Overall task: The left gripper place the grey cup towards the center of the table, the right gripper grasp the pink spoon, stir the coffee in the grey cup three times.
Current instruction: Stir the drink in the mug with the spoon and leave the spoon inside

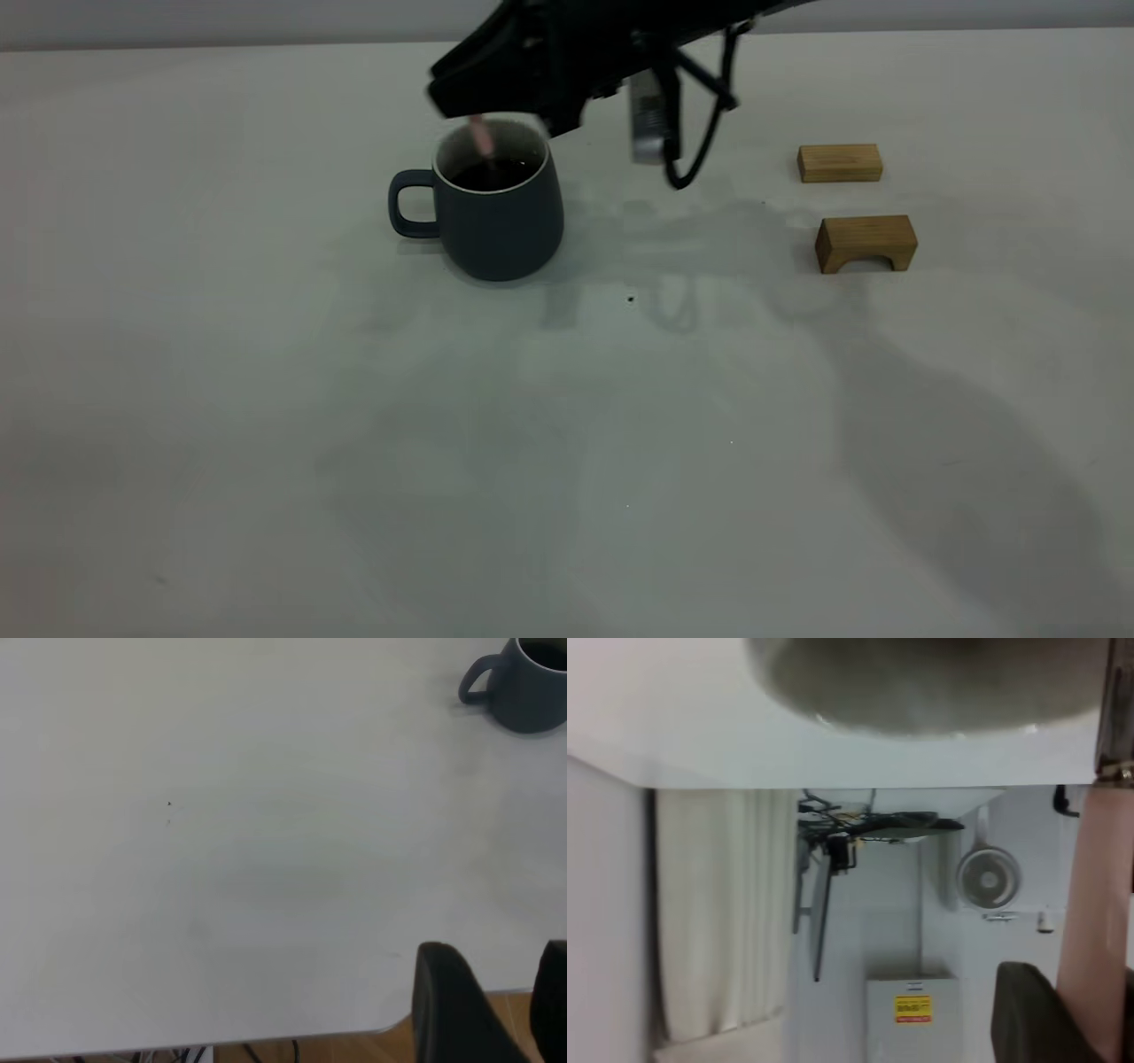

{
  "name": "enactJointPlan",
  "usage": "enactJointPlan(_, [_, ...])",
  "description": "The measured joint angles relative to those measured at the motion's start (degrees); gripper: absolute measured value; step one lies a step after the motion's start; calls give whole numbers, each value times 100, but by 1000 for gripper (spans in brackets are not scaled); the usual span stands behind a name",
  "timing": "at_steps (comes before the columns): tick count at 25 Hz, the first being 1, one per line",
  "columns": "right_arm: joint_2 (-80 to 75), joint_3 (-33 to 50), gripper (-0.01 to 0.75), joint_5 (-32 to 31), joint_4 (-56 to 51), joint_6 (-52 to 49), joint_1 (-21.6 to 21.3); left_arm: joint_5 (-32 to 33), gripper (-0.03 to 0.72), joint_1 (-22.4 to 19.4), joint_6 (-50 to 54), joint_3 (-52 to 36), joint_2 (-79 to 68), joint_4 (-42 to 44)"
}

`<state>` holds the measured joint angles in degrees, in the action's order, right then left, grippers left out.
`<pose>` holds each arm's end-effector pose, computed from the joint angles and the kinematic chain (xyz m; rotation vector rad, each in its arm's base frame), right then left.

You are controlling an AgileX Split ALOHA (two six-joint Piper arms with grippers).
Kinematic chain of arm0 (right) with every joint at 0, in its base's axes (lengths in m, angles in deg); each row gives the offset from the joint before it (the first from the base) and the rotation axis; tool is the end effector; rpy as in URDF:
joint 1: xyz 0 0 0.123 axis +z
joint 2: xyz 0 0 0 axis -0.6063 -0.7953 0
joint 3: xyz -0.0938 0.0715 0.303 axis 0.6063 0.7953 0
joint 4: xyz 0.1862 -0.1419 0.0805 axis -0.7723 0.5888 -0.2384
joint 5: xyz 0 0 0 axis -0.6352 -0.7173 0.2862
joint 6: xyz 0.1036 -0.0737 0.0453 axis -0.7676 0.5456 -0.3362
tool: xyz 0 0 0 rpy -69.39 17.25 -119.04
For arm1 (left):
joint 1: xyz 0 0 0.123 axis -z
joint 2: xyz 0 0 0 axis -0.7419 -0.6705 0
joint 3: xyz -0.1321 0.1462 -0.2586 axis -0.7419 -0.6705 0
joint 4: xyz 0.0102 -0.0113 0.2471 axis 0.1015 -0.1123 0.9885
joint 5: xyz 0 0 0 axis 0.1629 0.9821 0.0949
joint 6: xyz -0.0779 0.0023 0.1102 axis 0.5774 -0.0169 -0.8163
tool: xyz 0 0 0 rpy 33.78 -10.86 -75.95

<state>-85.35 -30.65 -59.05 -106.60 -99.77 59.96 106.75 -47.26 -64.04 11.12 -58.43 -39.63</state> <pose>0.4700 0.3128 0.0665 -1.5098 -1.5887 -1.1496 -0.0159 -0.0016 0.2422 0.0597 2.1117 0.0023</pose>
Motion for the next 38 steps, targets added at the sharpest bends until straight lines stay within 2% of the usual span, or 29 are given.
enactJointPlan(4, [0,0,137,134,-373,1195,155,0,299,0,0,0,0,0])
enactJointPlan(8, [0,0,137,150,-323,2344,15,0,299,0,0,0,0,0])
enactJointPlan(11, [0,0,137,-126,61,2221,-158,0,299,0,0,0,0,0])
enactJointPlan(14, [0,0,137,-265,210,1345,-199,0,299,0,0,0,0,0])
enactJointPlan(18, [0,0,137,-218,28,317,35,0,299,0,0,0,0,0])
enactJointPlan(21, [0,-13,137,-45,-275,252,152,0,299,0,0,0,0,0])
enactJointPlan(26, [0,-18,137,-199,-290,1164,16,0,299,0,0,0,0,0])
enactJointPlan(32, [0,-18,137,-457,372,2791,-151,0,299,0,0,0,0,0])
enactJointPlan(38, [0,-18,137,-467,421,3303,-86,0,299,0,0,0,0,0])
